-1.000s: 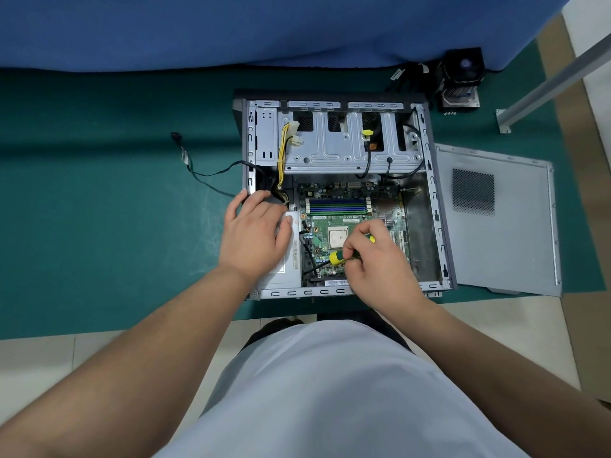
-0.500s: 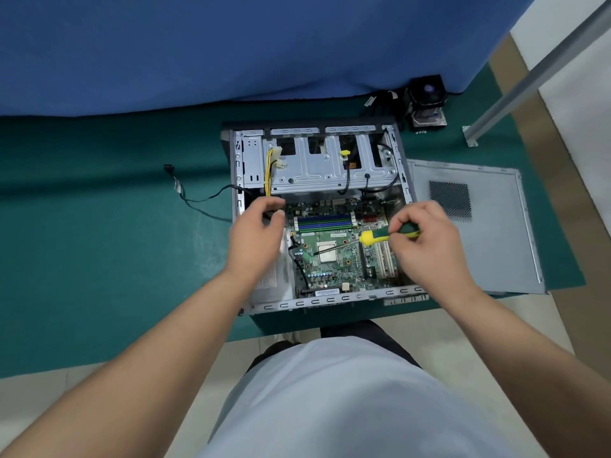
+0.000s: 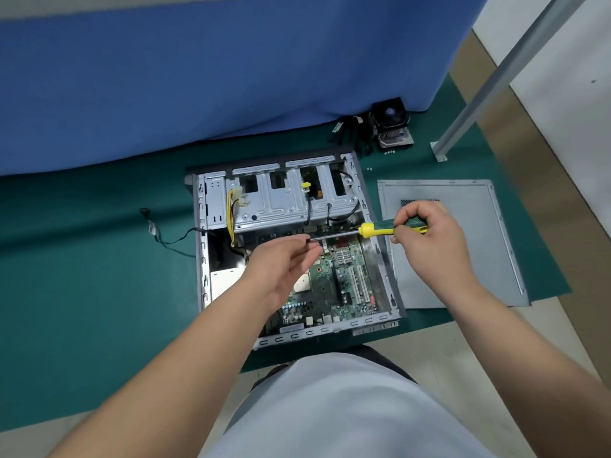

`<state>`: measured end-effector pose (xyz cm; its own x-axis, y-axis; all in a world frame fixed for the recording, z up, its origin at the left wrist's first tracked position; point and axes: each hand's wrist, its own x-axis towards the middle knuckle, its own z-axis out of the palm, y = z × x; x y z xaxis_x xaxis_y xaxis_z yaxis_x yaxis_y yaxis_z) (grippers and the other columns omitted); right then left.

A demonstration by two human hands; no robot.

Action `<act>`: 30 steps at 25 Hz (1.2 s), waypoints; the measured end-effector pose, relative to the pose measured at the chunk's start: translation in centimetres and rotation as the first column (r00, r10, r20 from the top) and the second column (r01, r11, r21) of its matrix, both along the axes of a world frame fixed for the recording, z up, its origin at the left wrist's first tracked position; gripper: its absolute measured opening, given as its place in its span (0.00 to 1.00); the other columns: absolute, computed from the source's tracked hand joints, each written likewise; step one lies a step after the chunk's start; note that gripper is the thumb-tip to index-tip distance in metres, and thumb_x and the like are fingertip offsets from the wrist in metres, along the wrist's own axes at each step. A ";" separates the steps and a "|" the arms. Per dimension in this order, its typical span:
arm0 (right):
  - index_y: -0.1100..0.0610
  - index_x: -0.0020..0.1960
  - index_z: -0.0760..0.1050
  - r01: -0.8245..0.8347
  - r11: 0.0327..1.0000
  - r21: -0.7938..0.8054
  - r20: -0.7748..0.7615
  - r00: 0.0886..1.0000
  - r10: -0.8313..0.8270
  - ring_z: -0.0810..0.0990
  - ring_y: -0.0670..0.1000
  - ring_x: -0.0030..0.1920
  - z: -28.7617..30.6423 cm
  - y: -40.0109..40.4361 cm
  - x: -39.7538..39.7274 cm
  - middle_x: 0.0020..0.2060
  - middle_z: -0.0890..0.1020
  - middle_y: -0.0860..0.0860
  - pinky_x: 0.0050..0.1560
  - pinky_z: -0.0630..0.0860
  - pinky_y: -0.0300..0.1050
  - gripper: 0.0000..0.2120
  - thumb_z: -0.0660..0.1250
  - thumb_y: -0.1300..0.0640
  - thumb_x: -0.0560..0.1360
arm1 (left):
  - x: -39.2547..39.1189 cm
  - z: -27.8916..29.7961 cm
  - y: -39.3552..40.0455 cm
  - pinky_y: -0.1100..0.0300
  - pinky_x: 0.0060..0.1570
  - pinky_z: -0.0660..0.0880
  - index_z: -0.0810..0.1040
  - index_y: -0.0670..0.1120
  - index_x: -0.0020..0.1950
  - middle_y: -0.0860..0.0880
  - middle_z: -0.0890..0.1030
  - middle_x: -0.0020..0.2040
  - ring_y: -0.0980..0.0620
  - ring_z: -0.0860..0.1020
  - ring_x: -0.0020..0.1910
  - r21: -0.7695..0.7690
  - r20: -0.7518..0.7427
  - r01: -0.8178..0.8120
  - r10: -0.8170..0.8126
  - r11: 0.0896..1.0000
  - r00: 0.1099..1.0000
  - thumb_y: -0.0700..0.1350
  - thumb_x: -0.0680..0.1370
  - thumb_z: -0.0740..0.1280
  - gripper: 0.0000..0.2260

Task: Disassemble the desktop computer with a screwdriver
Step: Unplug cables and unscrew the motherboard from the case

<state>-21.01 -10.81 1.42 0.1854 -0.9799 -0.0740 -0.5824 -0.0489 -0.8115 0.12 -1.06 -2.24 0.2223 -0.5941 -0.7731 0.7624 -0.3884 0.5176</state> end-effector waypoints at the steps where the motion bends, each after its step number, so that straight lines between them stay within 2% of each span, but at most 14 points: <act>1: 0.44 0.41 0.78 -0.004 1.000 0.015 0.002 1.000 0.004 0.76 0.38 0.49 -0.1 -0.6 -0.3 0.49 0.78 0.43 0.47 0.69 0.36 0.13 0.69 0.64 0.71 | -0.2 0.1 -0.5 0.61 0.44 0.83 0.80 0.33 0.58 0.36 0.86 0.49 0.44 0.87 0.49 0.009 0.008 -0.014 0.014 1.000 1.000 0.31 0.81 0.66 0.07; 3: 0.42 0.47 0.78 -0.018 0.996 0.089 0.100 0.995 0.009 0.80 0.42 0.46 -0.3 -1.8 -0.8 0.50 0.80 0.43 0.47 0.74 0.41 0.16 0.70 0.64 0.72 | -0.5 0.2 -1.4 0.61 0.43 0.83 0.80 0.33 0.57 0.36 0.86 0.49 0.44 0.87 0.49 0.017 0.018 -0.033 0.033 0.999 0.999 0.31 0.80 0.67 0.07; 4: 0.42 0.50 0.79 -0.020 0.986 0.168 0.254 0.967 -0.024 0.82 0.45 0.44 -0.3 -2.4 -1.1 0.50 0.82 0.45 0.48 0.78 0.44 0.16 0.70 0.64 0.73 | -0.6 0.2 -1.9 0.62 0.43 0.83 0.80 0.33 0.58 0.36 0.86 0.49 0.44 0.87 0.49 0.017 0.018 -0.040 0.039 0.999 0.999 0.31 0.80 0.67 0.07; 5: 0.45 0.52 0.79 -0.034 0.961 0.275 0.451 0.887 -0.098 0.84 0.48 0.43 -0.3 -3.1 -1.2 0.49 0.82 0.47 0.47 0.80 0.45 0.14 0.72 0.63 0.73 | -0.8 0.3 -2.5 0.62 0.43 0.83 0.79 0.33 0.58 0.37 0.86 0.49 0.44 0.87 0.49 0.015 0.016 -0.045 0.045 0.999 0.999 0.31 0.81 0.67 0.07; 7: 0.50 0.49 0.81 -0.114 0.875 0.470 0.717 0.627 -0.303 0.82 0.52 0.43 -0.7 -4.1 -1.2 0.45 0.82 0.51 0.43 0.79 0.43 0.08 0.74 0.60 0.73 | -1.2 0.5 -3.5 0.62 0.43 0.83 0.78 0.33 0.59 0.37 0.86 0.49 0.43 0.87 0.49 0.008 0.007 -0.048 0.048 0.999 0.999 0.31 0.81 0.66 0.08; 9: 0.50 0.48 0.81 -0.157 0.799 0.580 0.740 0.511 -0.437 0.81 0.51 0.42 -1.4 -5.3 -1.1 0.43 0.82 0.50 0.41 0.77 0.41 0.06 0.76 0.58 0.73 | -1.6 0.7 -4.6 0.62 0.43 0.83 0.78 0.33 0.60 0.37 0.86 0.50 0.44 0.87 0.49 0.014 0.013 -0.046 0.046 0.999 0.999 0.32 0.81 0.66 0.08; 13: 0.53 0.47 0.79 -0.195 0.752 0.629 0.699 0.565 -0.438 0.80 0.50 0.43 -2.0 -8.1 -1.1 0.42 0.83 0.51 0.43 0.77 0.41 0.06 0.76 0.57 0.73 | -1.7 0.9 -6.2 0.62 0.44 0.82 0.80 0.34 0.59 0.38 0.87 0.51 0.44 0.87 0.50 0.013 0.062 -0.023 0.022 1.000 0.998 0.33 0.80 0.67 0.08; 16: 0.54 0.47 0.78 -0.215 0.818 0.534 0.797 0.451 -0.401 0.83 0.52 0.46 -1.1 -10.6 -1.6 0.41 0.82 0.52 0.56 0.81 0.50 0.06 0.75 0.59 0.74 | -1.9 1.2 -7.2 0.62 0.47 0.82 0.85 0.37 0.55 0.40 0.87 0.53 0.47 0.87 0.50 0.000 0.109 0.008 -0.008 1.000 0.994 0.34 0.78 0.71 0.08; 18: 0.54 0.44 0.77 -0.210 0.884 0.419 0.863 0.395 -0.315 0.83 0.55 0.43 -0.2 -12.4 -1.9 0.41 0.81 0.54 0.55 0.82 0.54 0.07 0.74 0.63 0.73 | -2.1 1.5 -7.8 0.62 0.47 0.82 0.88 0.40 0.52 0.40 0.86 0.54 0.49 0.86 0.49 -0.021 0.098 0.039 -0.037 0.999 0.995 0.36 0.77 0.73 0.06; 20: 0.53 0.42 0.76 -0.221 0.930 0.293 0.829 0.543 -0.133 0.78 0.52 0.34 0.4 -13.5 -1.8 0.41 0.80 0.55 0.41 0.79 0.48 0.08 0.72 0.63 0.70 | -2.6 1.9 -8.4 0.62 0.46 0.81 0.88 0.43 0.49 0.40 0.86 0.53 0.50 0.85 0.46 -0.066 0.080 0.099 -0.093 0.993 0.992 0.38 0.75 0.75 0.05; 22: 0.52 0.42 0.77 -0.286 0.941 0.180 0.630 0.768 0.113 0.73 0.50 0.30 -0.2 -13.3 -1.1 0.38 0.80 0.54 0.33 0.72 0.43 0.08 0.72 0.63 0.69 | -3.1 2.1 -9.1 0.63 0.45 0.81 0.88 0.43 0.48 0.40 0.86 0.53 0.50 0.85 0.46 -0.093 0.049 0.145 -0.141 0.985 0.989 0.39 0.73 0.76 0.05; 23: 0.51 0.42 0.78 -0.338 0.930 0.147 0.517 0.828 0.220 0.73 0.48 0.30 -0.8 -12.9 -0.6 0.37 0.80 0.52 0.33 0.72 0.42 0.08 0.72 0.63 0.70 | -3.4 2.1 -9.5 0.63 0.44 0.82 0.88 0.43 0.47 0.40 0.86 0.53 0.50 0.86 0.46 -0.095 0.023 0.155 -0.154 0.983 0.988 0.39 0.71 0.77 0.05; 26: 0.48 0.43 0.81 -0.435 0.892 0.124 0.342 0.862 0.373 0.80 0.44 0.38 -2.7 -11.6 0.3 0.38 0.84 0.45 0.41 0.76 0.36 0.07 0.75 0.60 0.73 | -4.4 1.8 -10.7 0.62 0.43 0.83 0.88 0.41 0.48 0.41 0.86 0.50 0.50 0.86 0.46 -0.106 -0.066 0.177 -0.184 0.979 0.981 0.40 0.71 0.78 0.07; 30: 0.48 0.46 0.84 -0.448 0.876 0.180 0.402 0.846 0.350 0.83 0.43 0.40 -3.9 -11.9 0.1 0.39 0.86 0.45 0.42 0.77 0.35 0.06 0.75 0.59 0.75 | -5.3 1.2 -11.9 0.62 0.45 0.83 0.86 0.38 0.56 0.44 0.84 0.45 0.53 0.83 0.42 -0.113 -0.161 0.171 -0.188 0.979 0.969 0.41 0.74 0.77 0.13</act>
<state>-20.86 -22.69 -2.49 0.6174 -0.7684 -0.1685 -0.2364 0.0231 -0.9714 -5.18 -12.98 -1.05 -0.0244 -0.6865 -0.7267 0.7645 -0.4812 0.4289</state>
